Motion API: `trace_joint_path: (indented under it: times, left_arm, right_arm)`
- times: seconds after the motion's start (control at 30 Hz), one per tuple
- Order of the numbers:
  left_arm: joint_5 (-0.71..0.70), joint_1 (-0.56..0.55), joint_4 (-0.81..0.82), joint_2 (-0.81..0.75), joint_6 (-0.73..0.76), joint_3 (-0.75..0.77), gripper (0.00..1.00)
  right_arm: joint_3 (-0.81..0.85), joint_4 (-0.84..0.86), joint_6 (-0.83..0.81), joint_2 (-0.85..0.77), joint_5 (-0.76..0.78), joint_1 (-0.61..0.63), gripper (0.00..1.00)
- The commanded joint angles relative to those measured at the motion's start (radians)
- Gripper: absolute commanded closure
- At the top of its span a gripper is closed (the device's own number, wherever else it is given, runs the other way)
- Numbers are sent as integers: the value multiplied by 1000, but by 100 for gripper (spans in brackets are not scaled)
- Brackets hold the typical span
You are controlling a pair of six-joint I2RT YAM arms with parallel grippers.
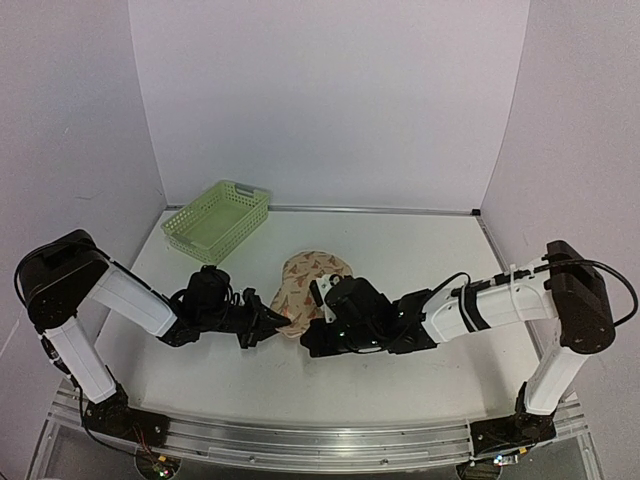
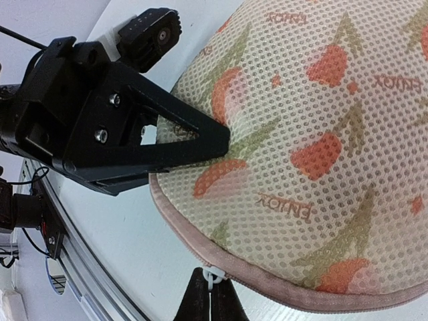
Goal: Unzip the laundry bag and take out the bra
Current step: Hold the laundry bag at the center of the board, then unzip the zipper of the laundry bag.
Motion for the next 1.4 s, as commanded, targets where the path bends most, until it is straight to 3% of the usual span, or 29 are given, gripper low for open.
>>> trace_joint_path:
  times: [0.0,0.27,0.83,1.37]
  left_arm:
    - [3,-4,72,-10,-5,-3,100]
    - [12,-5,71,-16,26,2,100]
    - [104,-4,47,32,103,68,100]
    - [197,20,-176,147,296,294,100]
  right_arm:
    - [-10,60,-19,-57,20,14,100]
    - [-112,34,-51,-125,61,14,100]
    - [-326,-135,-149,-317,299,-14,100]
    - [-466,-67,-82,-422,195,5,100]
